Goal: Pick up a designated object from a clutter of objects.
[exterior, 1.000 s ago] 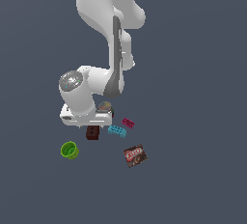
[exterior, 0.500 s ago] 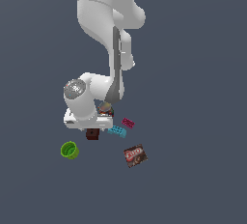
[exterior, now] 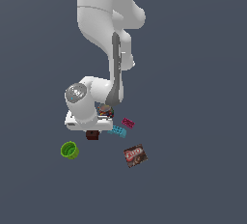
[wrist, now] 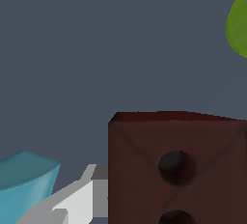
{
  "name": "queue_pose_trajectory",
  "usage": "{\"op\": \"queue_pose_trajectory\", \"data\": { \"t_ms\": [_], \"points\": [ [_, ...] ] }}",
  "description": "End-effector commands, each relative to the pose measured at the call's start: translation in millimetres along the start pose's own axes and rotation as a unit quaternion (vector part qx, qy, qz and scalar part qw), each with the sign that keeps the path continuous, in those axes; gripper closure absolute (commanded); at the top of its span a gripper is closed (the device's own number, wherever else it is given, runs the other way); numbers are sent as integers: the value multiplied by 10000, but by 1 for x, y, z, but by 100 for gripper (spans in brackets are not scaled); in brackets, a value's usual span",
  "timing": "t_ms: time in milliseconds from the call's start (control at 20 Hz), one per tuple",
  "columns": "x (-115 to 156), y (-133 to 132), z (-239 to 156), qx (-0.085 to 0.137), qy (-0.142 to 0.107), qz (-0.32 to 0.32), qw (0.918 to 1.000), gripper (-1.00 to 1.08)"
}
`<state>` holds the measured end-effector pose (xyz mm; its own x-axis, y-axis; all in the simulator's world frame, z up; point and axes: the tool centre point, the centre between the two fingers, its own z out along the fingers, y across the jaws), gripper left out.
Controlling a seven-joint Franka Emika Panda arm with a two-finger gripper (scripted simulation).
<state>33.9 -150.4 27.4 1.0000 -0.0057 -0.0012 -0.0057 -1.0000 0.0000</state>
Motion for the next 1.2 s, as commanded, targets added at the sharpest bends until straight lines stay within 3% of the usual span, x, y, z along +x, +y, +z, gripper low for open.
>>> {"op": "queue_pose_trajectory", "data": {
  "t_ms": [0,600,1150],
  "points": [
    [1,0,1,0,4,-2,10000,108],
    [1,-7,-10,0,4,-2,10000,108],
    [7,-60,-78,-3,3,0,10000,108]
  ]
}}
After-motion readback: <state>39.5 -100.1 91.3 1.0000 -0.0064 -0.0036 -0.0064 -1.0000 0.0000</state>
